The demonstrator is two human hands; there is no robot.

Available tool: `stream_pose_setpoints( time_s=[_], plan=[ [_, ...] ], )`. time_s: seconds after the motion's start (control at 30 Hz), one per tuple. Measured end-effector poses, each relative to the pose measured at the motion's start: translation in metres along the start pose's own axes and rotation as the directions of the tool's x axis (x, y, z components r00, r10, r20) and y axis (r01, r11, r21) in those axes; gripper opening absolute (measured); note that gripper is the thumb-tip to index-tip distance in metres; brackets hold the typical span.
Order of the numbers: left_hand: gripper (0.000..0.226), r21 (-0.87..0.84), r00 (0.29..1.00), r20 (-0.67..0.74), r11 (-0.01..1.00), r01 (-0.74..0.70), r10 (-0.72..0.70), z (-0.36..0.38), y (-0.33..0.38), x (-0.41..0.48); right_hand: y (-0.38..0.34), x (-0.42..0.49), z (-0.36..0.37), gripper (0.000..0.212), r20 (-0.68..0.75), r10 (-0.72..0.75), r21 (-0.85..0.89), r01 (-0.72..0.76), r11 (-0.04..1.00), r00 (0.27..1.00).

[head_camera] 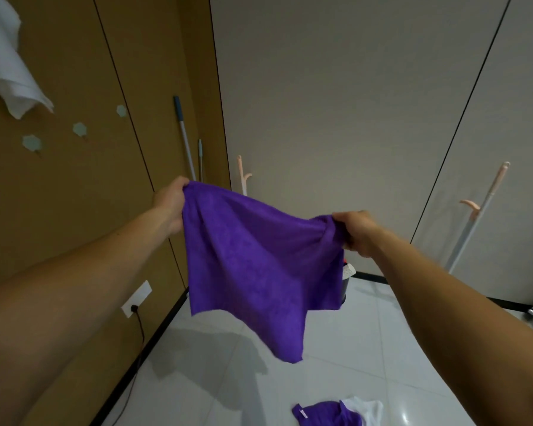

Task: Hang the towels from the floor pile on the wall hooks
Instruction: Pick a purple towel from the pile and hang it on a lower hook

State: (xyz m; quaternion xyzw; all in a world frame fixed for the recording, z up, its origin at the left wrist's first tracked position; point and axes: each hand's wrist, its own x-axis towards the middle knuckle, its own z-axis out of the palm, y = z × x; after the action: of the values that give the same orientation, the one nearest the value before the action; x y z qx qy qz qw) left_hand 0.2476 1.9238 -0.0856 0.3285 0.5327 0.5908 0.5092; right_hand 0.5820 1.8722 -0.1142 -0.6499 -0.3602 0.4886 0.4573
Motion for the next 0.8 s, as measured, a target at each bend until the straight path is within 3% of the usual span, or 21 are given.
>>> stream_pose_setpoints(
  time_s=[0.1,0.23,0.4,0.5,0.57,0.67,0.8],
  plan=[
    [0.016,-0.001,0.999,-0.046,1.0,-0.005,0.005,-0.007,-0.002,0.001,-0.005,0.006,0.001,0.021,-0.102,-0.037,0.034,0.041,0.999,0.994],
    [0.019,0.044,0.994,-0.109,0.999,-0.015,0.02,-0.017,-0.007,0.003,0.005,0.003,0.002,0.021,0.085,0.109,-0.152,-0.096,0.984,0.99],
    [0.018,0.107,0.984,-0.163,0.993,-0.058,0.075,-0.03,-0.008,0.008,-0.002,0.009,0.01,0.01,0.21,-0.017,0.15,-0.015,0.989,0.978],
    [0.023,0.103,0.972,-0.208,0.99,-0.092,0.112,-0.034,-0.007,0.008,0.003,0.008,0.019,0.005,0.175,-0.019,-0.125,0.041,0.991,0.984],
    [0.027,0.122,0.965,-0.228,0.987,-0.106,0.132,-0.039,-0.008,0.008,0.004,0.008,0.023,0.014,0.119,-0.056,-0.224,0.082,0.971,0.991],
    [0.024,0.102,0.965,-0.225,0.988,-0.118,0.139,-0.048,-0.007,0.007,-0.003,0.009,0.031,0.023,0.085,-0.108,-0.179,0.121,0.976,0.991],
    [0.015,0.086,0.969,-0.229,0.994,-0.072,0.09,-0.067,-0.003,0.008,-0.011,0.015,0.048,0.018,0.064,-0.125,-0.106,0.131,0.986,0.99]
  ],
)
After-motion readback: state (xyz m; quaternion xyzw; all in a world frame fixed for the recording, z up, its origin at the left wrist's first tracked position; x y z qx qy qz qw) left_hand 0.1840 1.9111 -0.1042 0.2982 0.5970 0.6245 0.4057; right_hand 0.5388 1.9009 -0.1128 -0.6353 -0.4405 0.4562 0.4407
